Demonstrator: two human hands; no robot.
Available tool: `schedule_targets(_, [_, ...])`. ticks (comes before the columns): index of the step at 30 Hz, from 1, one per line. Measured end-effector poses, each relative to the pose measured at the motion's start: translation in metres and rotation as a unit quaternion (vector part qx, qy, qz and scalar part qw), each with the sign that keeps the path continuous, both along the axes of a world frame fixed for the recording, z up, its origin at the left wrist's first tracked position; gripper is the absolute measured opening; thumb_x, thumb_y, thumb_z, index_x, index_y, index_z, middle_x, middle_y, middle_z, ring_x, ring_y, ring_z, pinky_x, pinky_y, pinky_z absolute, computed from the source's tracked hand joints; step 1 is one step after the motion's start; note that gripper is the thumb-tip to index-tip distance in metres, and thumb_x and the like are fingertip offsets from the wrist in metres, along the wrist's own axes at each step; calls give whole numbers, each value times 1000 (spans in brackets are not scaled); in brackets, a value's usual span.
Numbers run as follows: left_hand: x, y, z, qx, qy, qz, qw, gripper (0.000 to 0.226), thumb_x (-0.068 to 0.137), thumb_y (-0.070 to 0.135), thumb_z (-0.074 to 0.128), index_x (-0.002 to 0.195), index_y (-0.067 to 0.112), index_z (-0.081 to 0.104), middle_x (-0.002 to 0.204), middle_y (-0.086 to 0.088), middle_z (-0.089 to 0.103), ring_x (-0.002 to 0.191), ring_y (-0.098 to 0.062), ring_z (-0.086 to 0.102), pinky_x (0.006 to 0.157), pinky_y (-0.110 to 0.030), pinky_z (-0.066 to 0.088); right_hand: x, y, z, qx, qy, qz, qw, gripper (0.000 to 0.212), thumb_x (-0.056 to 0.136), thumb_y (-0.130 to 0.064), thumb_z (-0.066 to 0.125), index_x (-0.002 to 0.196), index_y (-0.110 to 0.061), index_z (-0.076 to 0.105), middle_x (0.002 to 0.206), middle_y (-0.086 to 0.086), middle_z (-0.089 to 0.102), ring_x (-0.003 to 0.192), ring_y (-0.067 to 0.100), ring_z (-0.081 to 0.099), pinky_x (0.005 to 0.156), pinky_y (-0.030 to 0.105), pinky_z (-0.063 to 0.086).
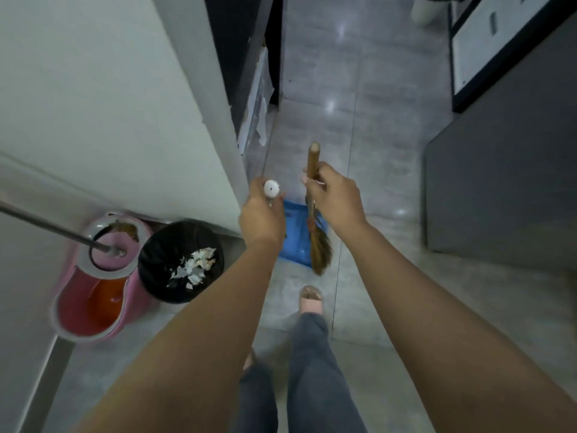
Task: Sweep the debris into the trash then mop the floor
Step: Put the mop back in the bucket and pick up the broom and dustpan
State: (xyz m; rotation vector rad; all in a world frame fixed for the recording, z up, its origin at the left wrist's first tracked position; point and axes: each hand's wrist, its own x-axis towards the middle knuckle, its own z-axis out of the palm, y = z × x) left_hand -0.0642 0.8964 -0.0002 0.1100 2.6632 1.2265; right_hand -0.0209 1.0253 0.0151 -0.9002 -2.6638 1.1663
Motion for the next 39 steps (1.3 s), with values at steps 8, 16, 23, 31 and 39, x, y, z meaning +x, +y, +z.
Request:
schedule_targets(8, [81,-117,31,2,-15,-15,1000,17,95,31,54,108,22,50,85,-4,65,81,-29,64,68,-36,49,83,-122,26,30,-16,30,999,14,96,-42,55,92,-28,55,74,-13,59,67,5,56,51,15,34])
schedule_targets(16, [162,-221,36,-31,-18,-11,999,21,96,27,53,115,19,52,96,-7,69,88,-28,65,69,-31,43,151,-214,32,10,-32,80,996,17,95,-43,56,99,-26,59,85,-12,60,76,7,54,56,12,34])
schedule_targets(23, [196,-340,32,-26,-31,10,999,24,95,27,55,117,19,50,98,-11,69,89,-32,64,76,-42,53,174,-321,28,17,-19,119,993,20,95,-43,56,105,-26,61,88,-5,69,81,16,65,65,25,43])
schedule_targets(31, [175,-526,16,-24,-49,77,996,20,93,29,58,111,22,50,95,-8,69,87,-30,64,75,-46,53,126,-489,21,1,-40,199,979,20,93,-44,56,103,-27,61,85,-6,70,84,17,67,76,36,55])
schedule_targets(39, [131,-689,1,-35,-31,131,990,21,90,27,61,109,27,51,96,-5,70,88,-29,66,76,-45,54,63,-650,11,-22,-41,262,964,23,93,-42,58,106,-23,61,90,0,71,89,23,68,81,43,55])
